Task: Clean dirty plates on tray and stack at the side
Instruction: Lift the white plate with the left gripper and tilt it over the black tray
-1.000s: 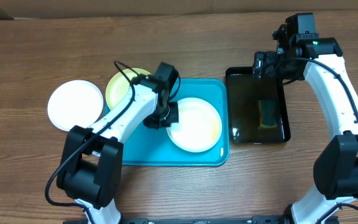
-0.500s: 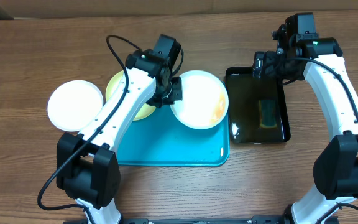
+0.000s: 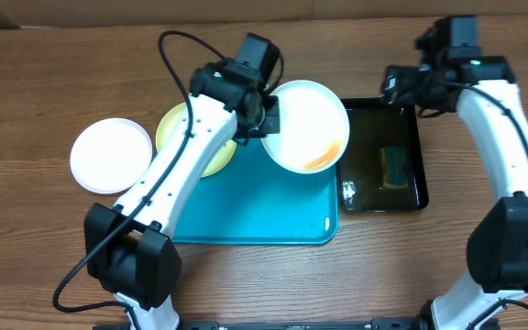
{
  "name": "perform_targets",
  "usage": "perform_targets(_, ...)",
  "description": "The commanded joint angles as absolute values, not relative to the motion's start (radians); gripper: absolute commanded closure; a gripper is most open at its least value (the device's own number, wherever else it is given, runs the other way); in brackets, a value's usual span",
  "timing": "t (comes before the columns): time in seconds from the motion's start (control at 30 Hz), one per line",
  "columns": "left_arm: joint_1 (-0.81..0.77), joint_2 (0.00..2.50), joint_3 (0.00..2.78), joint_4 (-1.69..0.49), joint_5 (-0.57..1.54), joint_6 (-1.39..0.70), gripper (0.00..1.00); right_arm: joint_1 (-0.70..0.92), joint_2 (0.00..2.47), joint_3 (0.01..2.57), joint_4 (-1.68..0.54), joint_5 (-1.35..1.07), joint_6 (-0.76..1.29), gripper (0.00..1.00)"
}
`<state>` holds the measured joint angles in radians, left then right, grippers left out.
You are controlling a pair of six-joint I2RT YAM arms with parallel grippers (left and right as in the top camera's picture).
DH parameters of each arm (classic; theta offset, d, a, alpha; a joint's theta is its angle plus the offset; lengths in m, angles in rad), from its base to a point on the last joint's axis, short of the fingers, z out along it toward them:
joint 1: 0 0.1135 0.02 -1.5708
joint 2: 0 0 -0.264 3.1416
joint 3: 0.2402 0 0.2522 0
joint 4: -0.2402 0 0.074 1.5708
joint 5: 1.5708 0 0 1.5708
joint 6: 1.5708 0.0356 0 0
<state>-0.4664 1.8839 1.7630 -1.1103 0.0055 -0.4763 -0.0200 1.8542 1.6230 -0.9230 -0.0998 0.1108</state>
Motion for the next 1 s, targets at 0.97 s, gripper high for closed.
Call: perform_targets(0.97, -0.983, 1.975, 1.789, -0.698, -1.003, -0.239, 0.96, -0.572, 1.842, 1.637, -0.989, -0.248, 0.191, 0.0)
